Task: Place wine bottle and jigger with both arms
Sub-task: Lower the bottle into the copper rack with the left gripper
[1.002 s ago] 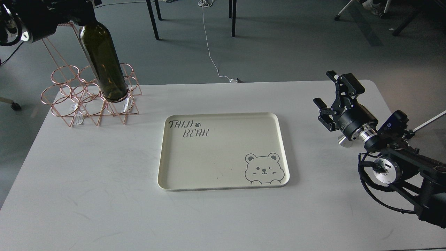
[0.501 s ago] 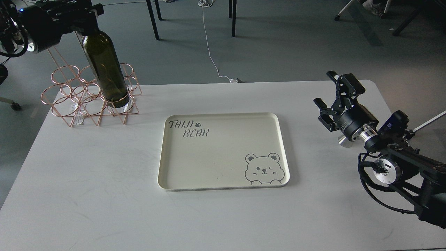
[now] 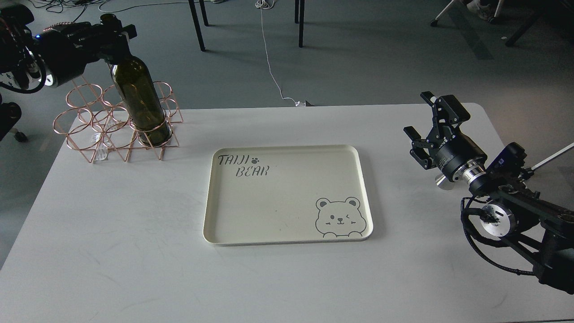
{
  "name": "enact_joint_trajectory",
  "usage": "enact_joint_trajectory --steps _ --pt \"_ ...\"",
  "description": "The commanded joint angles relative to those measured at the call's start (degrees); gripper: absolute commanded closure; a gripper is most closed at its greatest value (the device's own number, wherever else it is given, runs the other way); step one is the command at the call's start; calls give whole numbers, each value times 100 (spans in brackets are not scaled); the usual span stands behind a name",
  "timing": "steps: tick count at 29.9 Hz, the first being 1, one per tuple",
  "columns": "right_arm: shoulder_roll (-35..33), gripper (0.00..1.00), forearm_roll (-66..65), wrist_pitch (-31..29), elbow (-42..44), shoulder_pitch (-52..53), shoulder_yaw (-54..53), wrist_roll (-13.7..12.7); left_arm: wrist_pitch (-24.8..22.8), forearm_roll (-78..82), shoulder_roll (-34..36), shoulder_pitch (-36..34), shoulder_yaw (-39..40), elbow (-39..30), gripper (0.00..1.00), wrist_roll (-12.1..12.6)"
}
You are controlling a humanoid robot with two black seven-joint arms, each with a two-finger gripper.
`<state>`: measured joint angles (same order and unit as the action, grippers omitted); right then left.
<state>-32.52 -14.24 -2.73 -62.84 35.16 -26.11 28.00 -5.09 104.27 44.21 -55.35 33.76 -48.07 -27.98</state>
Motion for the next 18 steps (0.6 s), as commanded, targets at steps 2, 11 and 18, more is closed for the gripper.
enact_joint_trajectory --steps 2,11,18 --pt "0 1 0 0 0 -9 0 0 -1 -3 -9 103 25 8 75 -2" --pt "0 1 0 0 -9 -44 0 0 70 -82 -123 243 34 113 69 -2" --pt "0 1 0 0 -9 -44 0 0 78 -83 -141 270 42 113 41 -2"
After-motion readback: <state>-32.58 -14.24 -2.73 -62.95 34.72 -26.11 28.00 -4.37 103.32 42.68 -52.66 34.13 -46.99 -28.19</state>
